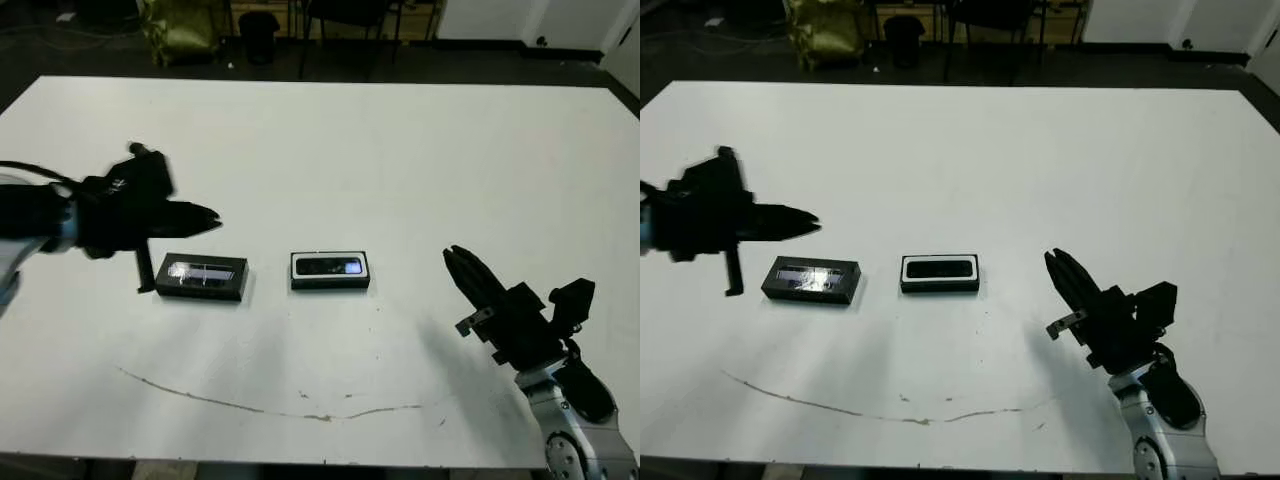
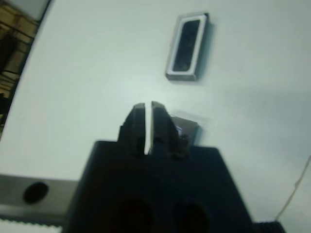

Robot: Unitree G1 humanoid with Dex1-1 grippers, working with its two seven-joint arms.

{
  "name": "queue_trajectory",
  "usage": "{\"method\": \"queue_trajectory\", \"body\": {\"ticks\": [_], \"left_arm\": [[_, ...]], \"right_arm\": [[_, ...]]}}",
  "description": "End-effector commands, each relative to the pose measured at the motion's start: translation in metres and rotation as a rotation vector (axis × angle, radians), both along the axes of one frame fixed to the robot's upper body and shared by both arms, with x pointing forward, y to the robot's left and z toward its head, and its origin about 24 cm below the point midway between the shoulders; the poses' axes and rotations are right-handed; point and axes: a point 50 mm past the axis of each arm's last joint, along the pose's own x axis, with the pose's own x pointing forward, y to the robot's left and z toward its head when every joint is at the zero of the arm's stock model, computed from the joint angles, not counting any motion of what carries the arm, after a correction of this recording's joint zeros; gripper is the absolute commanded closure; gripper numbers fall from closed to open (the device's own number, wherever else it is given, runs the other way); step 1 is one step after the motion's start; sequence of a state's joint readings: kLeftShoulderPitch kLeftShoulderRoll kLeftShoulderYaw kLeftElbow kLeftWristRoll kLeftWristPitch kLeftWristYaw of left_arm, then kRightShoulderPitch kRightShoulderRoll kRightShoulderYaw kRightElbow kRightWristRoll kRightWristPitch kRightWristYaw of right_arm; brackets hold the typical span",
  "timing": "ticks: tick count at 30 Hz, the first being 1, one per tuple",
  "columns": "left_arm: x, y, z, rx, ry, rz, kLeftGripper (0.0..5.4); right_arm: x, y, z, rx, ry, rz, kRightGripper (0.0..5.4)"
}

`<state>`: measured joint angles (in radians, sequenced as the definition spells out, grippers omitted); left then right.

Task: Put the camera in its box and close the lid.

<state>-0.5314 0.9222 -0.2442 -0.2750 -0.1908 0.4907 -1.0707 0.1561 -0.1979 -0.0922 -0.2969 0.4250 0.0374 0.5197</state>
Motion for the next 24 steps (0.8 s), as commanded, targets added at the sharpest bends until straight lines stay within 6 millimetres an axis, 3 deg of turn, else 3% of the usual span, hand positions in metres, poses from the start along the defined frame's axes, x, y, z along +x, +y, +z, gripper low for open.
{"method": "queue_trajectory", "body": {"ticks": [1,11,24], "left_arm": [[0.004,-0.009,-0.009,0.077,0.067,-0.04,5.4],[0.011,-0.016,-0.008,0.243,0.123,-0.111,5.4],[0.009,-0.014,-0.025,0.411,0.258,-0.19,5.4]], "right_arm": [[-0.001,-0.004,-0.003,-0.017,0.033,-0.005,5.38],[-0.002,-0.003,-0.002,-0.042,0.017,-0.013,5.38],[-0.004,-0.004,-0.002,-0.057,0.052,-0.043,5.38]]}}
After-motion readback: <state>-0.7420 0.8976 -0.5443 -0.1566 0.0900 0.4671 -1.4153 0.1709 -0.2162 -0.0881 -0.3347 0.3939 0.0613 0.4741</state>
